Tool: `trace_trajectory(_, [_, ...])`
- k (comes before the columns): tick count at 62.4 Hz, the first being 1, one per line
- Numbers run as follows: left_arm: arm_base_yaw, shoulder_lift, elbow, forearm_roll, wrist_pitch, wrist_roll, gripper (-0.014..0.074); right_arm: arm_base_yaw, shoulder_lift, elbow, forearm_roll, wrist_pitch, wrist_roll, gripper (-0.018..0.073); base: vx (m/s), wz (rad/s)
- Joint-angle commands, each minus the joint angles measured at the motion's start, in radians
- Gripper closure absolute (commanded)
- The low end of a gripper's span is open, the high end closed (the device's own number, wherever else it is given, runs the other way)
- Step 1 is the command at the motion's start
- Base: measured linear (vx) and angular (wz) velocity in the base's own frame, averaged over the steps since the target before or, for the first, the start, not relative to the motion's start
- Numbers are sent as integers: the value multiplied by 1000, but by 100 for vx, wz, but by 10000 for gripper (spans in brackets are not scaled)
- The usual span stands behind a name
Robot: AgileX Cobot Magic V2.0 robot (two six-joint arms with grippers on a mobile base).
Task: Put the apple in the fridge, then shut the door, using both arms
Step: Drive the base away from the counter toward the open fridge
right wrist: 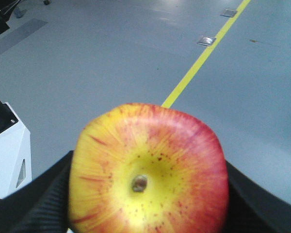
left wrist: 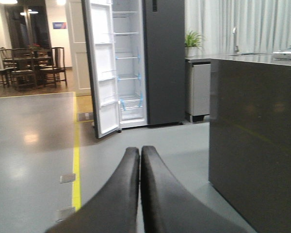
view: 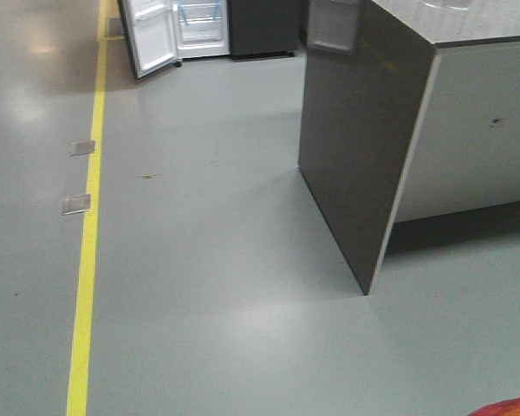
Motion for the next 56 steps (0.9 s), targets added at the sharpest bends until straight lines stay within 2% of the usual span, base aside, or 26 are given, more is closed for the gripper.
trace_trajectory(1, [1, -15, 21, -3, -73, -3, 603, 0, 11, -27, 25, -70, -4, 165, 8, 29])
trace_trajectory(56, [1, -15, 21, -3, -73, -3, 603, 0, 11, -27, 25, -70, -4, 165, 13, 23])
